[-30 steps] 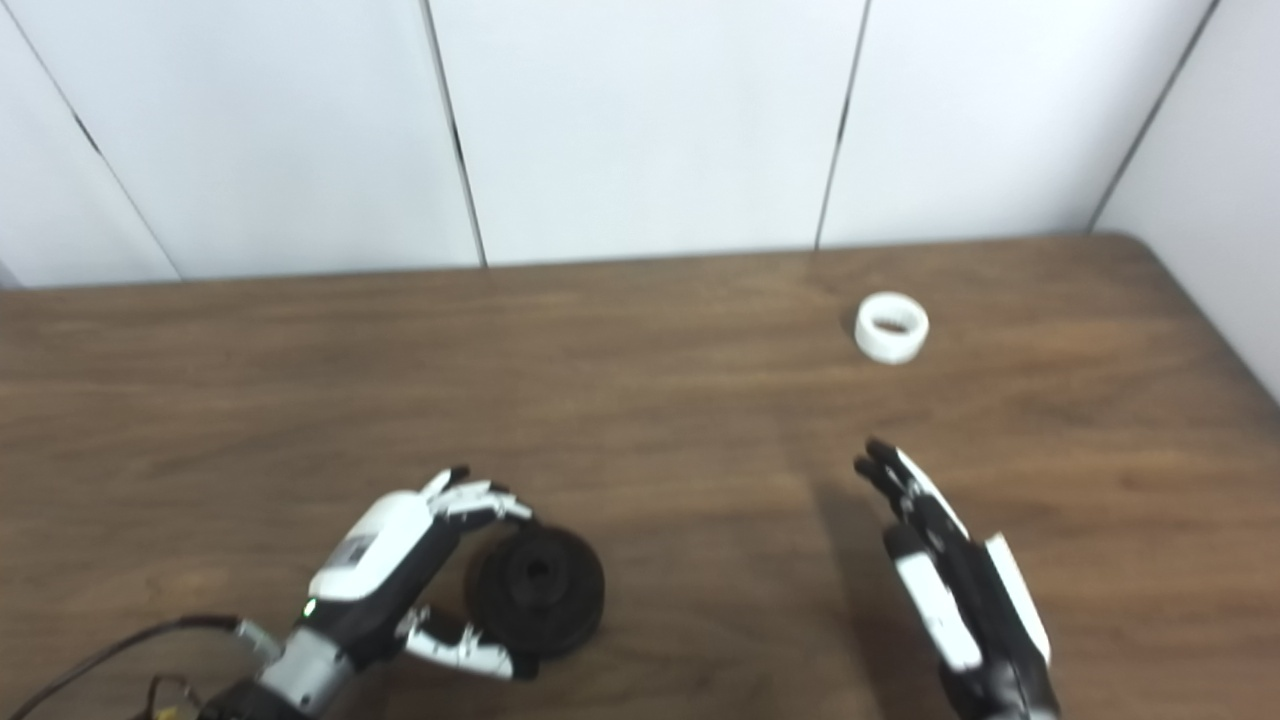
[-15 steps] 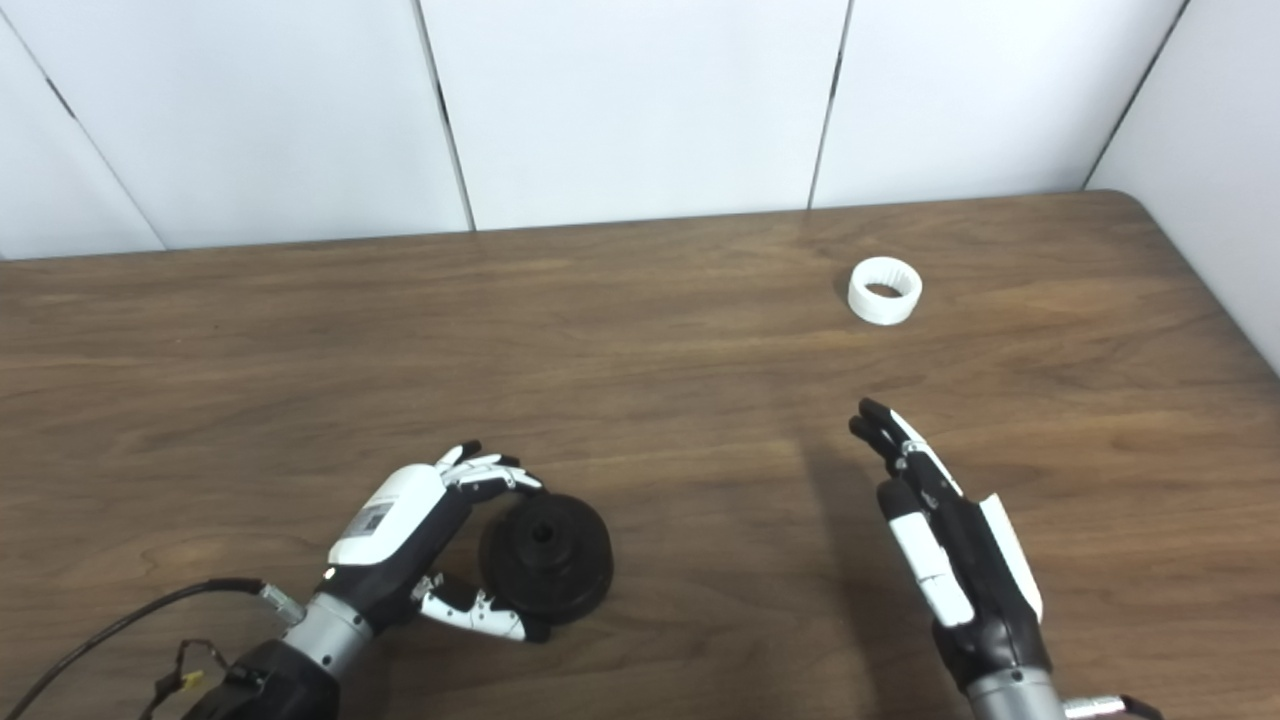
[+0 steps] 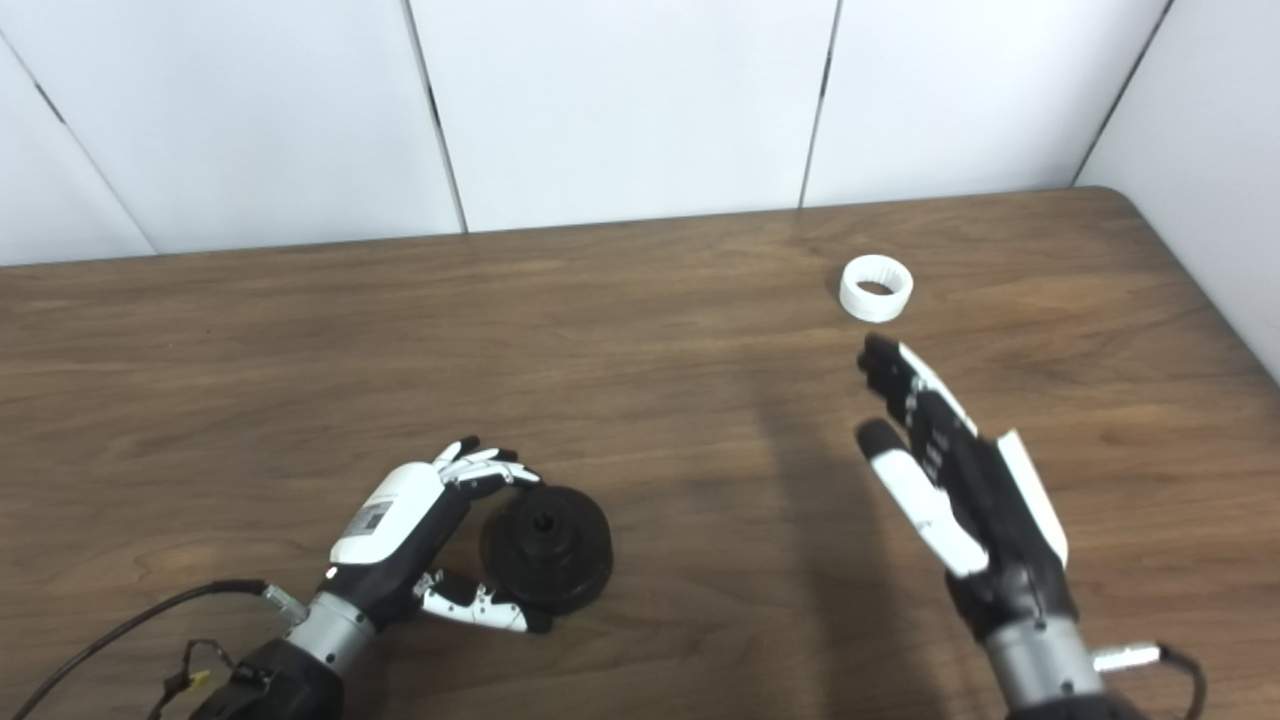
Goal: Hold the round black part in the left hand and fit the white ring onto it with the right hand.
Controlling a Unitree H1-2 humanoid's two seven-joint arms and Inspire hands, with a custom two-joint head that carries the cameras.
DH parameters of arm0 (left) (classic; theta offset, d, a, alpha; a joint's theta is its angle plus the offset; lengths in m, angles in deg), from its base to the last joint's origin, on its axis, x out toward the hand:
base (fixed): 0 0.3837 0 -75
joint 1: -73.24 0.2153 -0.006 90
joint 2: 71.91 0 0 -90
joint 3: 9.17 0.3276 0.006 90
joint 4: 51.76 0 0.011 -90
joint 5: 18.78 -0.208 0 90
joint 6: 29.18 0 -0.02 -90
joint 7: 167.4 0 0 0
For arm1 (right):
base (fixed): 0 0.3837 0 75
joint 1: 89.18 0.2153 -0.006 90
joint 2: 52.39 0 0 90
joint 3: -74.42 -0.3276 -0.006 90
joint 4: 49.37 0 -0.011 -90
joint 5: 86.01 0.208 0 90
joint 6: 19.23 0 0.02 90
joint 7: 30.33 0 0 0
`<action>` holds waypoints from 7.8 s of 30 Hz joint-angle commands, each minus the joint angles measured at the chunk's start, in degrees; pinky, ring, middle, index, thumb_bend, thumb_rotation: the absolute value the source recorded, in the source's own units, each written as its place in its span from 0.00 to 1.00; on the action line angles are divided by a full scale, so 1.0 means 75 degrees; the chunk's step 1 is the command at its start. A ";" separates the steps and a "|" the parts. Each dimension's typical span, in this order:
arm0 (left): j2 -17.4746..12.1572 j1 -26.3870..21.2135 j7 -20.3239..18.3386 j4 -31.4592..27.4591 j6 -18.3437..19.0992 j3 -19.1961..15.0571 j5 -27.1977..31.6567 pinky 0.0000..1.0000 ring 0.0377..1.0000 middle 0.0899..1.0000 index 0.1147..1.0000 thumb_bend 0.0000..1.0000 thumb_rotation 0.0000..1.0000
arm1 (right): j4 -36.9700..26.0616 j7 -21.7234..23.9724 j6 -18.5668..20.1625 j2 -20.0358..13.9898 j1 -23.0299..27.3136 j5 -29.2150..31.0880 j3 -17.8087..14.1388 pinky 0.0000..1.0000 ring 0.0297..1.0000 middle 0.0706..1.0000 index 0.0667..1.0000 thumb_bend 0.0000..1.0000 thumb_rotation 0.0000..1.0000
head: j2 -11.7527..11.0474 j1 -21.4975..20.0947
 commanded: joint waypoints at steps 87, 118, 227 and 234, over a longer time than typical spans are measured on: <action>-0.0842 0.0743 0.0376 -0.0014 -0.0652 -0.0420 -0.0518 1.00 0.88 0.77 0.42 0.52 0.06 | 0.8301 0.2199 -0.0001 -0.3065 0.6685 -0.5546 0.2385 0.96 0.97 0.94 0.76 0.93 0.30 | -0.0744 -0.1189; -0.0788 0.0810 0.0371 -0.0130 -0.0545 -0.0371 -0.0555 1.00 0.88 0.77 0.42 0.52 0.06 | 0.8415 0.1207 -0.0226 -0.3228 0.6626 -0.5220 0.2625 0.94 0.90 0.85 0.62 0.88 0.22 | -0.0666 -0.1061; 0.0286 0.0599 -0.0435 -0.1016 0.0917 0.0446 -0.1737 1.00 0.87 0.75 0.41 0.53 0.06 | 0.2021 0.4749 -0.2023 -0.0767 0.4630 -0.5276 0.4069 1.00 0.87 0.77 0.44 0.53 0.14 | 0.0736 0.1662; 0.0324 0.0599 -0.0589 -0.1121 0.1035 0.0480 -0.1799 1.00 0.88 0.76 0.41 0.53 0.06 | 0.2232 0.4537 -0.2387 -0.0738 0.4451 -0.5413 0.4199 1.00 0.86 0.76 0.44 0.53 0.14 | 0.0792 0.1686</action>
